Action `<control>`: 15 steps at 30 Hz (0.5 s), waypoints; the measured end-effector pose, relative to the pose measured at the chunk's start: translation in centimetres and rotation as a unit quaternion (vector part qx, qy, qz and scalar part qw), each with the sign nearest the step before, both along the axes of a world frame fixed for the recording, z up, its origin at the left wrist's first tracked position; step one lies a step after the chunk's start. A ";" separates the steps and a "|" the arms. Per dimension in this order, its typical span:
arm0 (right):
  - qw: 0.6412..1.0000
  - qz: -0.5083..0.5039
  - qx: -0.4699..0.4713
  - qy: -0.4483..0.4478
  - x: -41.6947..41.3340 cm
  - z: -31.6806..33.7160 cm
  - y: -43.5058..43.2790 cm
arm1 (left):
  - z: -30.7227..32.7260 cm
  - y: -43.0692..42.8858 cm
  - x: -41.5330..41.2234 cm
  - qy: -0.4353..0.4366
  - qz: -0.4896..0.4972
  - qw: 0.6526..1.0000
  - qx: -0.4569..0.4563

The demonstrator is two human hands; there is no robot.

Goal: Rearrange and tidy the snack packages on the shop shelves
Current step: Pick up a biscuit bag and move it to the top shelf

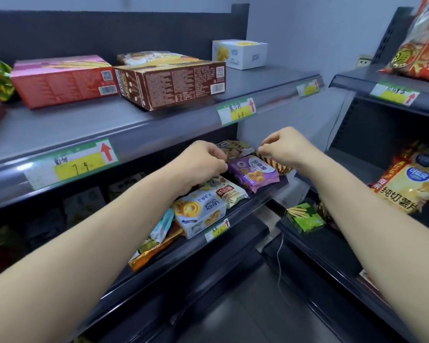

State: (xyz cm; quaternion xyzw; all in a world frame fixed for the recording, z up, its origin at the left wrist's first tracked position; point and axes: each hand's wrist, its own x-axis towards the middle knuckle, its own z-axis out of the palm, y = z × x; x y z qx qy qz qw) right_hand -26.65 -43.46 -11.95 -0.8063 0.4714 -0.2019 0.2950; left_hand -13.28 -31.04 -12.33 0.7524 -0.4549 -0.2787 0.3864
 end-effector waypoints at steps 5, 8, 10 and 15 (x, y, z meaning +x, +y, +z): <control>0.999 0.015 0.041 0.024 -2.0 -2.7 -4.1 | -2.7 -4.2 -2.8 0.026 0.038 0.999 0.016; 0.998 0.014 0.057 0.024 -3.6 -4.8 -6.8 | -4.8 -7.1 -5.3 0.049 0.059 0.997 0.032; 0.997 0.020 0.074 0.021 -4.6 -6.0 -8.5 | -6.1 -8.9 -6.6 0.060 0.071 0.995 0.044; 0.992 0.029 0.125 0.008 -5.9 -8.7 -11.7 | -8.5 -12.2 -7.7 0.061 0.115 0.990 0.060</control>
